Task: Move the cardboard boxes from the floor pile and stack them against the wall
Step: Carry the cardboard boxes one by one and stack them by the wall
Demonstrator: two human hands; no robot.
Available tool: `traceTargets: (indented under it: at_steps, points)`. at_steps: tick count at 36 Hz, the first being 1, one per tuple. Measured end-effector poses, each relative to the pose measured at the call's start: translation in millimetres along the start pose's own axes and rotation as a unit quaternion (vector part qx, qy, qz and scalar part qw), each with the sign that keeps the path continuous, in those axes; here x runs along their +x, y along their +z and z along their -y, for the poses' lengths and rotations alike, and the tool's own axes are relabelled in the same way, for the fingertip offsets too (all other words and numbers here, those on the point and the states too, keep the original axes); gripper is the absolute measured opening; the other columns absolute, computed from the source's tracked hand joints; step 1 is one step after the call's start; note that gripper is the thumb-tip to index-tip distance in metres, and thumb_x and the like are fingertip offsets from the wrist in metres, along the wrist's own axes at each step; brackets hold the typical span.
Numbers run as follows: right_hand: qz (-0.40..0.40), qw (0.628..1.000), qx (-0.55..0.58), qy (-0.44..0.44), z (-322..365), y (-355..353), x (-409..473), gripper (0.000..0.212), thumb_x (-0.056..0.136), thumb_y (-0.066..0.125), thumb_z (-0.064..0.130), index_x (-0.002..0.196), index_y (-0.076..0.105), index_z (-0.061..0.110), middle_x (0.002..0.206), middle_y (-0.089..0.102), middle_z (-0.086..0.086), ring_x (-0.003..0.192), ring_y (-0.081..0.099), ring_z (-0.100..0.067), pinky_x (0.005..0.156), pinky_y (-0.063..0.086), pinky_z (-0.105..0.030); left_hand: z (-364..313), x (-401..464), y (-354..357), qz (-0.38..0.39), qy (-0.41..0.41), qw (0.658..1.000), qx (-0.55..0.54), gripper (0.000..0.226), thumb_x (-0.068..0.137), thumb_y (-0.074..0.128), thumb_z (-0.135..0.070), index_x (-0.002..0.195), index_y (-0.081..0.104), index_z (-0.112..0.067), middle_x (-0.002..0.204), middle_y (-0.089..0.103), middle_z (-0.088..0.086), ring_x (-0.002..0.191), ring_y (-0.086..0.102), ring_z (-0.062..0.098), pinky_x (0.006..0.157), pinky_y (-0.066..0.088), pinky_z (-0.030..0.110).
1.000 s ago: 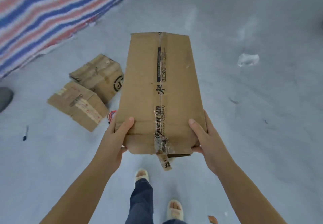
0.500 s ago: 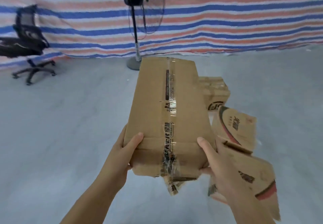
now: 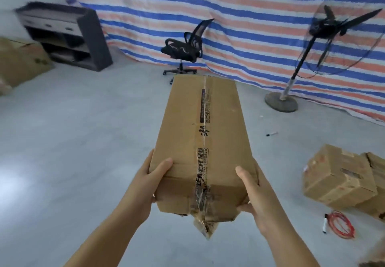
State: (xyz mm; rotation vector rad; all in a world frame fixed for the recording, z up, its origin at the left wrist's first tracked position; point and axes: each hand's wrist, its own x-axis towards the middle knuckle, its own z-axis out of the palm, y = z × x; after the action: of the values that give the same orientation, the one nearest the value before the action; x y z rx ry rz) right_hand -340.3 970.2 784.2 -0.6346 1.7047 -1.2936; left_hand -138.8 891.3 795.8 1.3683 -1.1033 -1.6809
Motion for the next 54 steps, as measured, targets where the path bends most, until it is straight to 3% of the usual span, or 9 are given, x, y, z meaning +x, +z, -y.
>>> traceTargets:
  at_steps: [6,10,15,19,28,33,38,48,54]
  points:
    - [0.103,0.994,-0.031,-0.008,24,105,29,0.033,0.096,0.049,0.035,0.127,0.045,0.047,0.105,0.06,0.016,0.091,0.059,-0.007,0.076,0.055,-0.048,-25,17,-92,-0.084,0.021,0.996,-0.02,0.025,0.092,0.058,-0.033,0.11,0.056,-0.051,0.089,0.07,-0.025,0.077,0.066,-0.001,0.064,0.051,0.032]
    - [0.167,0.985,-0.041,-0.013,39,157,50,0.028,0.097,0.049,0.031,0.121,0.046,0.044,0.098,0.06,0.013,0.077,0.058,-0.007,0.052,0.051,-0.028,-35,26,-131,-0.148,0.027,0.987,-0.053,0.024,0.092,0.058,-0.033,0.107,0.056,-0.052,0.091,0.069,-0.024,0.085,0.064,0.001,0.063,0.049,0.031]
    - [0.241,0.968,-0.064,-0.018,57,210,87,0.036,0.096,0.051,0.034,0.131,0.046,0.036,0.103,0.062,0.012,0.086,0.06,-0.007,0.063,0.054,-0.036,-46,44,-158,-0.226,0.04,0.97,-0.08,0.03,0.092,0.059,-0.033,0.119,0.055,-0.046,0.095,0.069,-0.021,0.072,0.066,-0.005,0.054,0.048,0.025]
    - [0.289,0.953,-0.08,-0.033,74,246,125,0.035,0.096,0.051,0.034,0.13,0.048,0.035,0.104,0.062,0.011,0.088,0.06,-0.009,0.063,0.053,-0.037,-61,69,-167,-0.276,0.055,0.954,-0.105,0.032,0.092,0.058,-0.032,0.121,0.055,-0.044,0.102,0.068,-0.016,0.081,0.064,0.001,0.05,0.046,0.024]
    - [0.377,0.918,-0.112,-0.053,130,294,223,0.032,0.096,0.051,0.033,0.128,0.048,0.038,0.102,0.062,0.011,0.087,0.06,-0.007,0.058,0.051,-0.029,-99,147,-162,-0.347,0.069,0.923,-0.154,0.032,0.093,0.058,-0.033,0.122,0.055,-0.045,0.104,0.068,-0.016,0.089,0.064,0.005,0.061,0.049,0.032]
    - [0.415,0.898,-0.136,-0.06,146,324,269,0.031,0.096,0.05,0.034,0.126,0.047,0.042,0.104,0.062,0.012,0.092,0.06,-0.009,0.071,0.055,-0.039,-107,187,-162,-0.385,0.071,0.905,-0.167,0.029,0.093,0.057,-0.031,0.12,0.056,-0.041,0.091,0.07,-0.02,0.07,0.066,-0.004,0.047,0.047,0.024]
    - [0.443,0.882,-0.15,-0.05,153,359,298,0.029,0.096,0.05,0.035,0.123,0.046,0.045,0.105,0.062,0.014,0.093,0.059,-0.007,0.072,0.056,-0.041,-117,215,-177,-0.406,0.064,0.892,-0.185,0.032,0.093,0.057,-0.029,0.124,0.056,-0.037,0.101,0.069,-0.012,0.067,0.065,-0.005,0.044,0.047,0.023]
    - [0.472,0.862,-0.176,-0.054,167,474,341,0.032,0.097,0.049,0.033,0.128,0.046,0.042,0.108,0.062,0.011,0.094,0.061,-0.012,0.077,0.057,-0.051,-136,280,-261,-0.442,0.059,0.872,-0.201,0.03,0.093,0.058,-0.033,0.122,0.057,-0.04,0.089,0.07,-0.019,0.069,0.064,-0.003,0.061,0.05,0.031]
    - [0.466,0.865,-0.174,-0.072,188,574,358,0.031,0.096,0.049,0.035,0.127,0.046,0.041,0.109,0.062,0.008,0.096,0.061,-0.014,0.079,0.057,-0.054,-169,325,-349,-0.431,0.073,0.879,-0.191,0.025,0.094,0.055,-0.033,0.118,0.058,-0.039,0.087,0.071,-0.018,0.072,0.065,0.001,0.053,0.047,0.027]
